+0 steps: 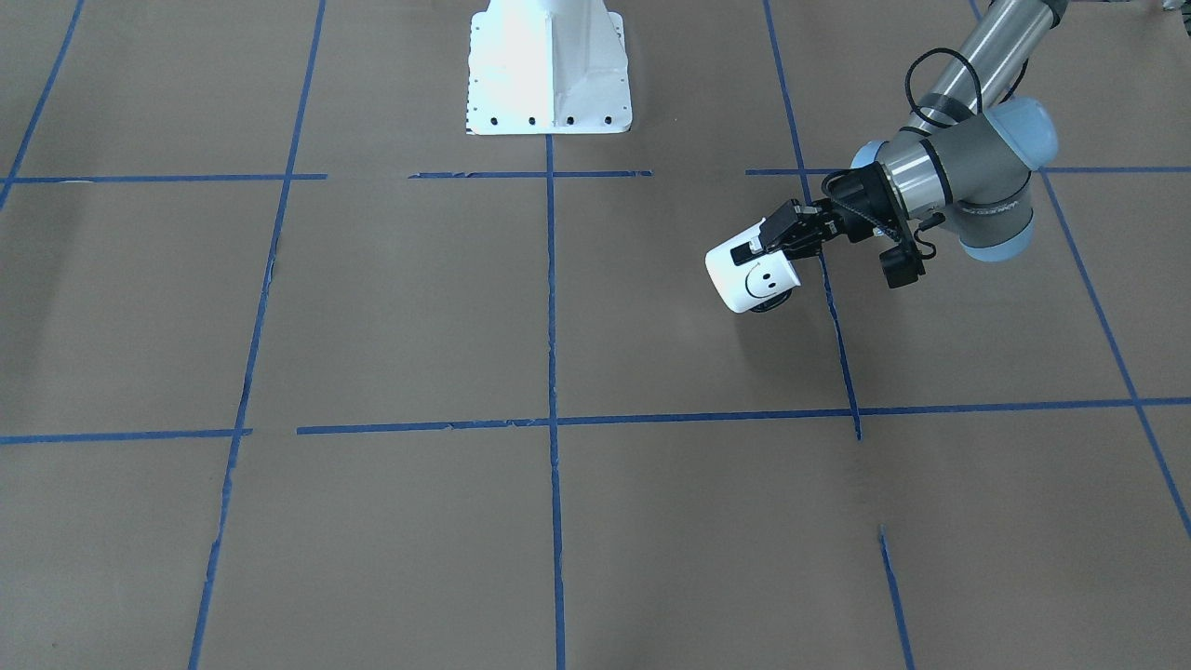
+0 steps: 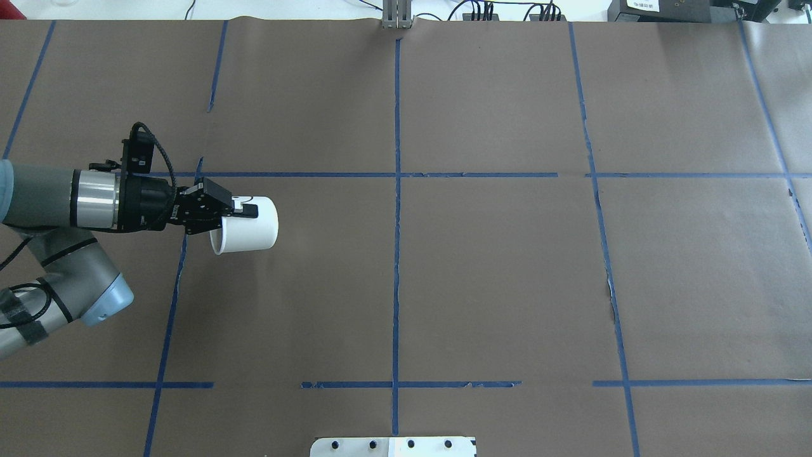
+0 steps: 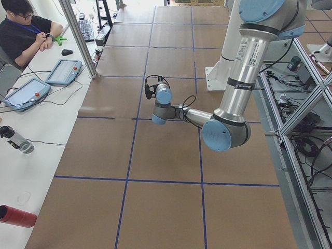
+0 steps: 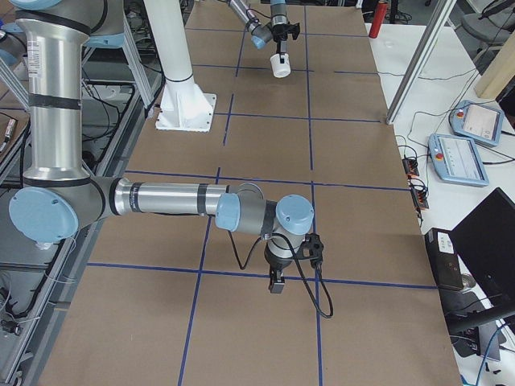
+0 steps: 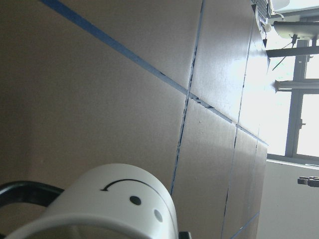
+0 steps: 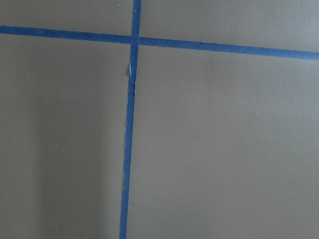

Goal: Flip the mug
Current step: 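Lift the mug with the left gripper and carry it toward the table center, then rotate the mug upright and lower it onto the table with the left gripper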

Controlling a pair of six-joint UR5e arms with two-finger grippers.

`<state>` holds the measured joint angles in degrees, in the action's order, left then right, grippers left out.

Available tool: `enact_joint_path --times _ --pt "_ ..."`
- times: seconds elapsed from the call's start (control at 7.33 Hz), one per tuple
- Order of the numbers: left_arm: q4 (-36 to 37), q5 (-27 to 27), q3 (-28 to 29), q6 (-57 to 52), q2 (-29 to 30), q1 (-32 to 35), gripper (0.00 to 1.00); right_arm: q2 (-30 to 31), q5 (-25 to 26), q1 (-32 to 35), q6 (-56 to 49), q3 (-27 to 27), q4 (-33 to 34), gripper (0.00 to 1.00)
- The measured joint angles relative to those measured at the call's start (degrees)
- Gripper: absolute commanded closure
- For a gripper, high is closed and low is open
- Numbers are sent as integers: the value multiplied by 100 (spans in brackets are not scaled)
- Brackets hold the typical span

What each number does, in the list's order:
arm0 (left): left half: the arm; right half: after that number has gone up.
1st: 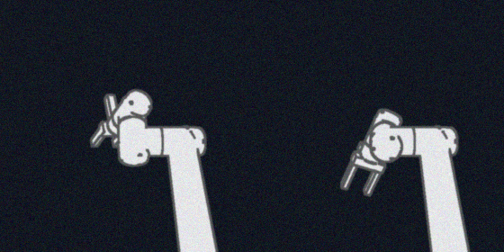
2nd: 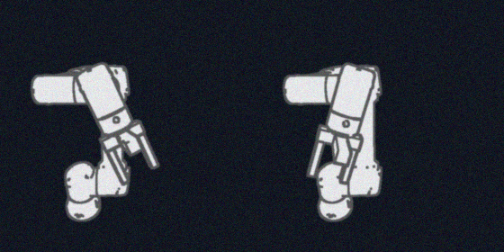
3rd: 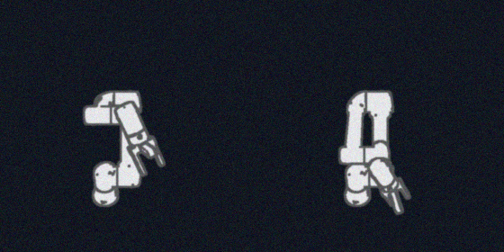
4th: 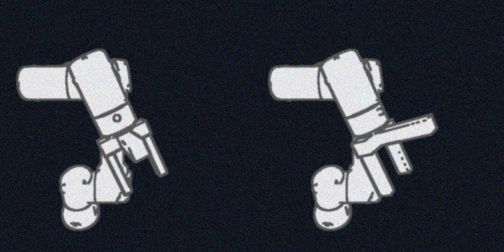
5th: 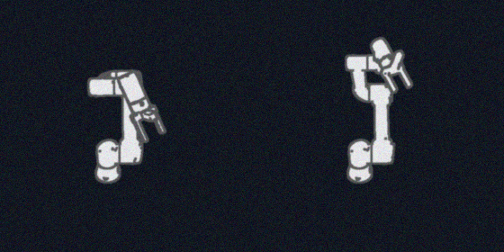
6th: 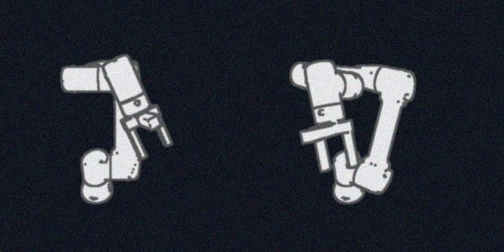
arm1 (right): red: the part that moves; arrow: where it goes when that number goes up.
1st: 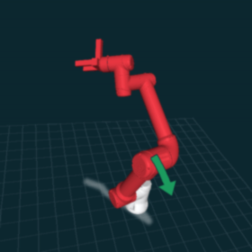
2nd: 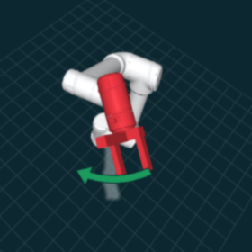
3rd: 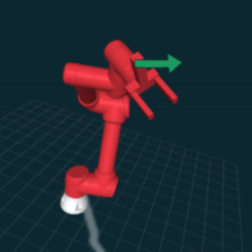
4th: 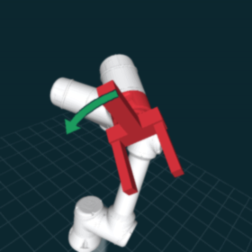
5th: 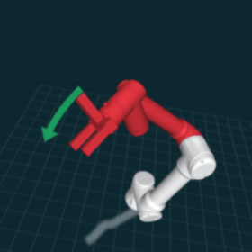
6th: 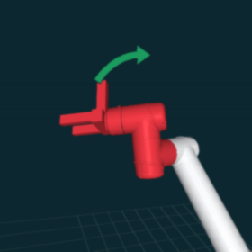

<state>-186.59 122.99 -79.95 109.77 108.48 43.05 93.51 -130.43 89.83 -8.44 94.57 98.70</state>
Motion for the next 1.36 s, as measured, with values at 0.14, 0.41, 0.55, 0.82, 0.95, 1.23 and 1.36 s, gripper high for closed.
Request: enact_joint_path --times 0.14,0.41,0.55,0.82,0.95,1.23,1.36 --pt "699 1 -8 -29 287 13 100 0 0 0 0 0 0 0" --pt "2648 0 -18 -183 970 1 100 0 0 0 0 0 0 0" --pt "3907 1 -15 -324 1492 -22 100 0 0 0 0 0 0 0" --pt "6008 -16 99 -486 2590 -217 100 0 0 0 0 0 0 0" --pt "6698 -25 297 -606 3082 -352 100 0 0 0 0 0 0 0" --pt "7666 -109 856 -1107 3749 -560 100 0 0 0 0 0 0 0" --pt "8148 -243 949 -1593 3852 -628 100 0 0 0 0 1 0 0"
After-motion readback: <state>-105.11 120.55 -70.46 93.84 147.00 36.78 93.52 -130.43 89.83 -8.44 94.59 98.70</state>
